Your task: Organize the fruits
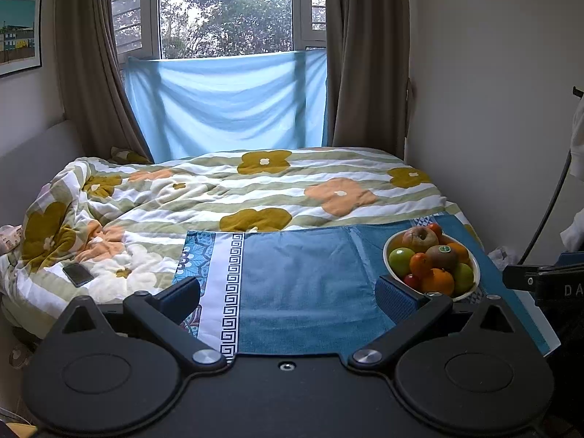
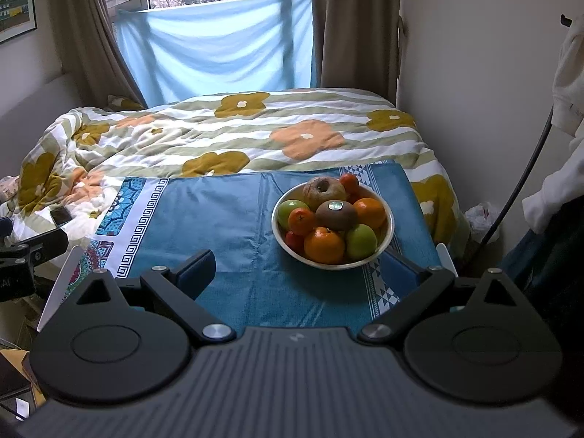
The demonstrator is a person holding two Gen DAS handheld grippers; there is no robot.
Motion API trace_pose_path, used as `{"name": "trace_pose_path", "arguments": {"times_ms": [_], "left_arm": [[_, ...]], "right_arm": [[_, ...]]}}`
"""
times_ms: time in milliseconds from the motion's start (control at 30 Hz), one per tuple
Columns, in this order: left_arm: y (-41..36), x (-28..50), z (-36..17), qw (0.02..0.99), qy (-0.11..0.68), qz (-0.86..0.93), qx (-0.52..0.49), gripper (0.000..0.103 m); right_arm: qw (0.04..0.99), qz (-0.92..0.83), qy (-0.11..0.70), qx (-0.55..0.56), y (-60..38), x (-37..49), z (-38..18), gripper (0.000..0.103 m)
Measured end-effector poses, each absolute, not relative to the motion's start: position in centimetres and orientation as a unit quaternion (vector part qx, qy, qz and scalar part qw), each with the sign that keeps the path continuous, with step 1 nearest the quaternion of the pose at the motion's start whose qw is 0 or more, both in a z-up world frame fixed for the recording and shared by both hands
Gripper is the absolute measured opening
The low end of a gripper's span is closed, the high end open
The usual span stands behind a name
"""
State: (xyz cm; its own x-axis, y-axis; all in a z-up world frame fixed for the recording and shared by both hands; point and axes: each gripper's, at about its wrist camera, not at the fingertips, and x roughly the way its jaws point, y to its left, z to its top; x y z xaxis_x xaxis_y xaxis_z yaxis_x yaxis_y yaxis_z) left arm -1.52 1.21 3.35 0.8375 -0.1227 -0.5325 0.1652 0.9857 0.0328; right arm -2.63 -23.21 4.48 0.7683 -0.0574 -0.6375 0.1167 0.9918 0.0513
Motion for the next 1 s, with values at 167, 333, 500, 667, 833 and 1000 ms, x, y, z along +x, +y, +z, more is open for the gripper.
{"name": "trace_pose_path", "arguments": {"times_ms": [167,333,500,667,833,1000], "left_arm": [[1.25,-1.51,3.23,0.957,0.276,-0.075,0.04,0.103],[1.33,-1.48,3.12,0.957,0.276,-0.074,0.041,0.103],[1.46,-1.46,3.04,0.957,0.276,-0.074,0.041,0.103],[1.63,-1.65,3.07,0.959,0.273,-0.069,0.042,0.103],[1.59,-1.71,3.14,0.959,0.27,-0.069,0.045,0.103],[1.48,-1.72,3.1,0.959,0.272,-0.072,0.043,0.103]], "right_arm": [[0.939,-0.048,0.339,0.045,-23.23,-2.53,4.32,0.103],[0.938,-0.048,0.34,0.045,-23.23,-2.5,4.26,0.103],[0.938,-0.047,0.34,0.044,-23.12,-2.52,4.07,0.103],[0.938,-0.047,0.341,0.044,-23.12,-2.5,4.1,0.103],[0.937,-0.048,0.344,0.044,-22.92,-2.52,3.85,0.103],[0.937,-0.048,0.344,0.044,-22.98,-2.48,3.91,0.103]]}}
